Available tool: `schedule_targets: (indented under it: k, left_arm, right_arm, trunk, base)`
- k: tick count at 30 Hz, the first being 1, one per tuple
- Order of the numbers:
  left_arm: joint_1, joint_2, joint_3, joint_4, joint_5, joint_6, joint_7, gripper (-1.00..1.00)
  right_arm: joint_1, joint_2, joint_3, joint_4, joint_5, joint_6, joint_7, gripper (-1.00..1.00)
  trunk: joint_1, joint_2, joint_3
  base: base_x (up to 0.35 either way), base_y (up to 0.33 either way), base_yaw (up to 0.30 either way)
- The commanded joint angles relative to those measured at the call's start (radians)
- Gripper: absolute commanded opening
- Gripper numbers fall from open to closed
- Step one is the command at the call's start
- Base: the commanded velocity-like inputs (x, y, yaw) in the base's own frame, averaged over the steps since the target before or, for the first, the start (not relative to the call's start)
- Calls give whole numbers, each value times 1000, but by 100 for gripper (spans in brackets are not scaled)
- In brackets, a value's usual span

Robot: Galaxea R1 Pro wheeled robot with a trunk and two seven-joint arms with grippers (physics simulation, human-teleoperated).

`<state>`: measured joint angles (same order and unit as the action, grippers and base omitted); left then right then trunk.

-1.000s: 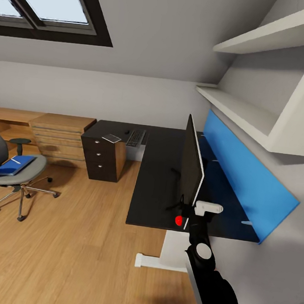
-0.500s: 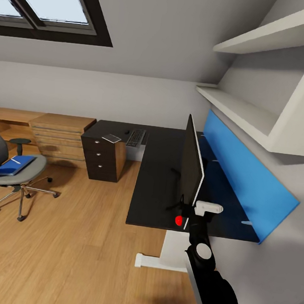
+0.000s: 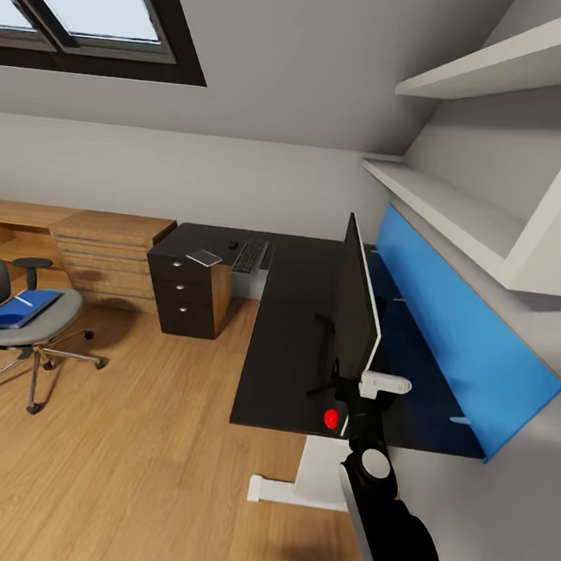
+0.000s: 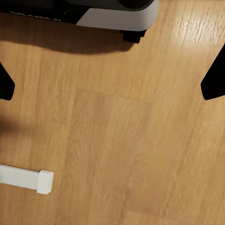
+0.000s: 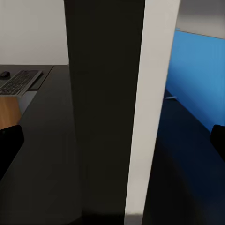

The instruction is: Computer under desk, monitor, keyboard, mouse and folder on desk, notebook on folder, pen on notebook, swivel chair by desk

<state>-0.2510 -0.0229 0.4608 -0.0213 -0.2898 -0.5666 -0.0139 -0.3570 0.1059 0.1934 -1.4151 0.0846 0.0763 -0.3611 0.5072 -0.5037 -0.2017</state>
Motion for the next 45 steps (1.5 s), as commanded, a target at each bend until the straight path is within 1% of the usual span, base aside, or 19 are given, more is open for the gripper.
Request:
schedule_targets:
  k: [1,35,45]
  left_arm:
    - [-1,0,9,0,-7,-2,-1,100]
    - [-1,0,9,1,-6,-4,-3,100]
    - [-1,0,9,1,-7,-4,-2,100]
  right_arm:
    - [-1,0,1,0,9,8,-6,100]
    - [-1,0,1,4,11,7,-7,100]
    - [-1,0,1,4,11,7,-7,100]
  trunk:
    - [0,-2,-2]
    - [0,-2,-2]
    - [0,-2,-2]
  base:
    - [15,0,0]
    - [92,0,0]
    - [23,0,0]
